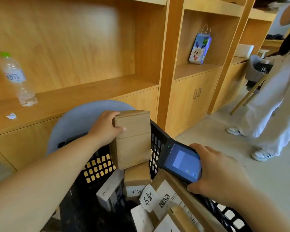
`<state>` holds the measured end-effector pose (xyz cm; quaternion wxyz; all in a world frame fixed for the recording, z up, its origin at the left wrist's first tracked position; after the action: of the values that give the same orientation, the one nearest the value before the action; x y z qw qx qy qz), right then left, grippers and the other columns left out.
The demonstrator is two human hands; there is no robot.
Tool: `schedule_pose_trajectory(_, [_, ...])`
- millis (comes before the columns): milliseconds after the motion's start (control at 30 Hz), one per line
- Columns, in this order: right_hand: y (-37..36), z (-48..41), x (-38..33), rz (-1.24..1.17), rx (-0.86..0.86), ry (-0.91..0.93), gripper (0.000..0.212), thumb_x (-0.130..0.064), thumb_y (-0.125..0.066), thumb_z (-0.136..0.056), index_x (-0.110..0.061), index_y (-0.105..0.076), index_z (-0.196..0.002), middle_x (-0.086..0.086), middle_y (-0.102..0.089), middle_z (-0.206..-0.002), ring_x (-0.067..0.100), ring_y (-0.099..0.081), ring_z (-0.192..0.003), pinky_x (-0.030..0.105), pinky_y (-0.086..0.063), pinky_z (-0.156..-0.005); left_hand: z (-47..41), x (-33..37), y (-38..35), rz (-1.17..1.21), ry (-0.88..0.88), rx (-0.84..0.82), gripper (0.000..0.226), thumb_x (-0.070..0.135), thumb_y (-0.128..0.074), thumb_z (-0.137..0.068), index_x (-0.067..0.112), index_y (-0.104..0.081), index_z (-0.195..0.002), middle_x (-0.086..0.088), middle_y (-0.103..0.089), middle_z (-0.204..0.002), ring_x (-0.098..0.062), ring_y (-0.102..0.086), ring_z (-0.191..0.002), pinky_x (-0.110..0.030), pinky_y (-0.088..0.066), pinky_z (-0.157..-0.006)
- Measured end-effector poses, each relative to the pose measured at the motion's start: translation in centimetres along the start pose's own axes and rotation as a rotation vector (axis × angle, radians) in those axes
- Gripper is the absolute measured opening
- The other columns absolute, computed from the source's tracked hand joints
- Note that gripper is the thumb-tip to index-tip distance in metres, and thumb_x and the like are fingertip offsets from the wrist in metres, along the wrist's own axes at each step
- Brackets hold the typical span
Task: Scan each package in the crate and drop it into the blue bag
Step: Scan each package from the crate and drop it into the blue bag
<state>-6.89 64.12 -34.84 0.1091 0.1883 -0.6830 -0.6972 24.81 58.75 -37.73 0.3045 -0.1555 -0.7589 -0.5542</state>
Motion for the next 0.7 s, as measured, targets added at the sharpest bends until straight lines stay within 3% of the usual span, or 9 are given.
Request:
schedule_pose_trajectory(167, [-0.3,2.0,0.5,-0.011,-0.036,-0.016,0.08,-0.052,-0.066,-0.062,-0.037,-0.024,-0.129,-0.013,-0.047,-0.094,0.006,-0.047,-0.078,0.023,-0.037,-0.062,3.7,1.7,0.1,0.049,-0.108,0.096,0.05,0.029,-0.074,-0.082,0.017,-0.053,-0.126,0.007,-0.036,-0.134,0.001,-0.033,-0.114,-0.021,-0.025,-0.097])
schedule_pose_trajectory(267, [0.1,3.9,1.1,-0.044,-0.012,-0.028,0.082,-0.053,-0.067,-0.061,-0.037,-0.024,-0.13,-0.013,-0.049,-0.096,0.006,-0.048,-0.08,0.023,-0.037,-0.062,6.9,3.0,0.6,0.115,-0.139,0.134,0.019,0.041,-0.064,-0.087,0.026,-0.058,-0.097,0.018,-0.03,-0.131,0.022,-0.034,-0.102,-0.012,-0.027,-0.084])
schedule_pose_trajectory(367, [0.7,6.5,1.5,-0.077,0.018,-0.031,0.086,-0.053,-0.068,-0.06,-0.036,-0.024,-0.132,-0.013,-0.049,-0.094,0.006,-0.048,-0.077,0.021,-0.034,-0.058,10.5,4.2,1.3,0.136,-0.147,0.21,0.02,0.036,-0.06,-0.091,0.023,-0.055,-0.076,0.012,-0.031,-0.131,0.034,-0.034,-0.09,-0.009,-0.027,-0.075])
schedule_pose_trajectory(433, [1.0,8.3,1.9,-0.098,0.02,-0.035,0.088,-0.053,-0.07,-0.059,-0.035,-0.025,-0.133,-0.014,-0.049,-0.092,0.007,-0.048,-0.075,0.02,-0.032,-0.055,12.7,4.7,1.5,0.128,-0.126,0.228,0.014,0.028,-0.067,-0.087,0.024,-0.054,-0.088,0.006,-0.027,-0.13,0.021,-0.042,-0.101,-0.014,-0.033,-0.078])
schedule_pose_trajectory(500, [1.3,10.1,2.4,-0.107,0.009,-0.041,0.088,-0.053,-0.07,-0.055,-0.036,-0.028,-0.13,-0.015,-0.048,-0.09,0.007,-0.048,-0.073,0.021,-0.034,-0.054,14.8,4.8,0.9,0.152,-0.05,0.171,0.052,0.024,-0.076,-0.08,0.031,-0.044,-0.121,0.006,-0.019,-0.132,-0.006,-0.052,-0.105,-0.019,-0.041,-0.082])
schedule_pose_trajectory(567, [1.5,11.9,3.1,-0.135,0.019,-0.057,0.087,-0.055,-0.07,-0.051,-0.037,-0.03,-0.126,-0.016,-0.048,-0.089,0.007,-0.049,-0.073,0.024,-0.04,-0.057,16.7,5.0,0.1,0.153,0.034,0.086,0.089,0.022,-0.08,-0.076,0.035,-0.022,-0.143,0.007,-0.016,-0.137,-0.013,-0.054,-0.104,-0.024,-0.046,-0.085])
schedule_pose_trajectory(600, [1.5,12.6,3.6,-0.149,0.022,-0.069,0.086,-0.055,-0.071,-0.05,-0.039,-0.03,-0.125,-0.016,-0.048,-0.09,0.008,-0.049,-0.074,0.026,-0.042,-0.058,17.6,5.1,-0.4,0.13,0.075,0.038,0.096,0.022,-0.081,-0.075,0.033,-0.018,-0.147,0.007,-0.016,-0.139,-0.015,-0.052,-0.11,-0.029,-0.045,-0.093])
schedule_pose_trajectory(700, [1.4,14.5,4.7,-0.174,0.022,-0.111,0.086,-0.054,-0.073,-0.049,-0.039,-0.033,-0.124,-0.015,-0.049,-0.093,0.011,-0.051,-0.076,0.029,-0.045,-0.06,19.8,4.4,-2.9,0.087,0.223,-0.128,0.075,0.03,-0.078,-0.077,0.025,-0.037,-0.141,-0.001,-0.026,-0.138,-0.021,-0.038,-0.127,-0.036,-0.031,-0.11])
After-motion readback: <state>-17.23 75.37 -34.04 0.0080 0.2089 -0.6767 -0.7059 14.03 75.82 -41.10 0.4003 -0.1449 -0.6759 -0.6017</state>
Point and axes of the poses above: each hand's wrist, its own z-axis away from the middle knuckle, its own y-axis out of the back of the hand, x = y × z, the point moved 5 cm from there along -z, towards the middle knuckle
